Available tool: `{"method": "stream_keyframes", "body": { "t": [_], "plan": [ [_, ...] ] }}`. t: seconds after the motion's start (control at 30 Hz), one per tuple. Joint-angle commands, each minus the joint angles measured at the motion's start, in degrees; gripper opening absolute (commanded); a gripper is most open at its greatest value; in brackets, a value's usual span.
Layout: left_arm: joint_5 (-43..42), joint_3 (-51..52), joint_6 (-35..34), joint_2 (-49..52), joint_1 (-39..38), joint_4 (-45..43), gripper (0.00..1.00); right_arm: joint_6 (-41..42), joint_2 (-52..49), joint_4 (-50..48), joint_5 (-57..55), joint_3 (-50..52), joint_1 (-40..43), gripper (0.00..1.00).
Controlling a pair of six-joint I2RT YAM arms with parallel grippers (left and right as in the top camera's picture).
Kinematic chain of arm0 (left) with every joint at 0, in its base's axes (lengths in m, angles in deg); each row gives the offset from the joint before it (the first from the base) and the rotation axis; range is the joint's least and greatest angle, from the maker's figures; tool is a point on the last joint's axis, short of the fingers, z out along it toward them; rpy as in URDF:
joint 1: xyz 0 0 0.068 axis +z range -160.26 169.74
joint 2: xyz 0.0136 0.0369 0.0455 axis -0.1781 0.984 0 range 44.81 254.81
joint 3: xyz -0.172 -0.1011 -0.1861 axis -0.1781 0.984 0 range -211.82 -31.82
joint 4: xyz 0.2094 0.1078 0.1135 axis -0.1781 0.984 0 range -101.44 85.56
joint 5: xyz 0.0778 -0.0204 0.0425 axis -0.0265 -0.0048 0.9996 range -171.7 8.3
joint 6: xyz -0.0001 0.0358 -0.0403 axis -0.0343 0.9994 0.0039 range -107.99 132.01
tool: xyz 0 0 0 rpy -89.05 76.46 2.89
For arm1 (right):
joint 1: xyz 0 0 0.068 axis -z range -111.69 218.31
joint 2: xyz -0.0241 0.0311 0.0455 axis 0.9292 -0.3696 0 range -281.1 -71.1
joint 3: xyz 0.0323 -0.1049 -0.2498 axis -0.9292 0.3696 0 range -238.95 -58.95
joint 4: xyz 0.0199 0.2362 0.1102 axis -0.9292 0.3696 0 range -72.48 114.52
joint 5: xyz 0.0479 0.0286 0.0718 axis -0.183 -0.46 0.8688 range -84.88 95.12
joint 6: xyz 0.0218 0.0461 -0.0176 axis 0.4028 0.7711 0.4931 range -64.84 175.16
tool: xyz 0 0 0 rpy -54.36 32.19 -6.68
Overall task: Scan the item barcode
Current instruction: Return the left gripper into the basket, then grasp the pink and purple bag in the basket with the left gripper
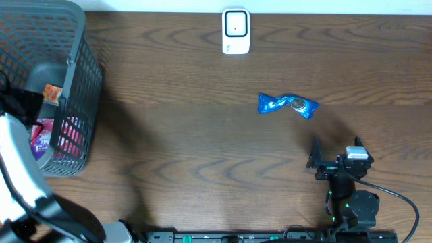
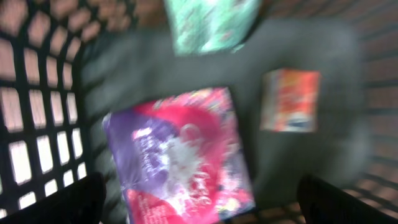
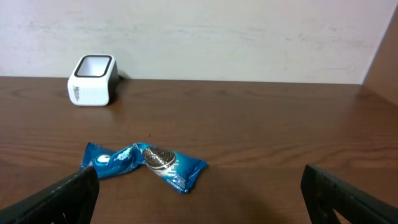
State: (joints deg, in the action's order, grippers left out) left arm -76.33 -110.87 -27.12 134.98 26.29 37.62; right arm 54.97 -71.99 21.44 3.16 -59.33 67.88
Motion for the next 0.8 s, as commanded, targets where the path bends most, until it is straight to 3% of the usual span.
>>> {"method": "stream_keyframes", "body": {
  "t": [0.0, 0.03, 0.07, 0.1, 0.37, 0.43, 0.47, 0.7, 0.77],
  "plan": [
    [1.68, 0.13, -4.04, 5.99, -0.04, 1.53, 0.98, 0.98, 0.24, 0.20, -0.09, 0.07, 0.39, 0.99],
    [1.09, 0.13, -4.04, 8.07, -0.04, 1.51, 1.00, 0.98, 0.24, 0.20, -0.09, 0.07, 0.39, 0.99],
    [1.01, 0.13, -4.04, 9.60, -0.04, 1.51, 0.90, 0.98, 0.24, 0.20, -0.09, 0.07, 0.39, 0.99],
    [0.20, 0.13, -4.02, 11.04, -0.09, 1.42, 0.87, 0.98, 0.24, 0.20, -0.09, 0.07, 0.39, 0.99],
    [-4.92, 0.17, -1.86, 17.31, -0.31, -0.70, 0.87, 0.98, 0.24, 0.20, -0.09, 0.07, 0.39, 0.99],
    [-4.92, 0.24, -1.86, 18.12, -0.31, -0.46, 0.73, 0.98, 0.24, 0.20, -0.09, 0.07, 0.39, 0.99],
    [-4.76, 0.55, -1.86, 18.75, -0.31, -0.46, 0.60, 0.98, 0.24, 0.20, -0.09, 0.07, 0.39, 0.99],
    [-3.26, 1.44, -1.66, 19.34, -0.31, -0.22, 0.08, 0.98, 0.24, 0.20, -0.09, 0.07, 0.39, 0.99],
    [-3.48, 0.66, -1.66, 17.97, -0.31, -0.13, 0.07, 0.98, 0.24, 0.20, -0.09, 0.07, 0.39, 0.99]
  ]
}}
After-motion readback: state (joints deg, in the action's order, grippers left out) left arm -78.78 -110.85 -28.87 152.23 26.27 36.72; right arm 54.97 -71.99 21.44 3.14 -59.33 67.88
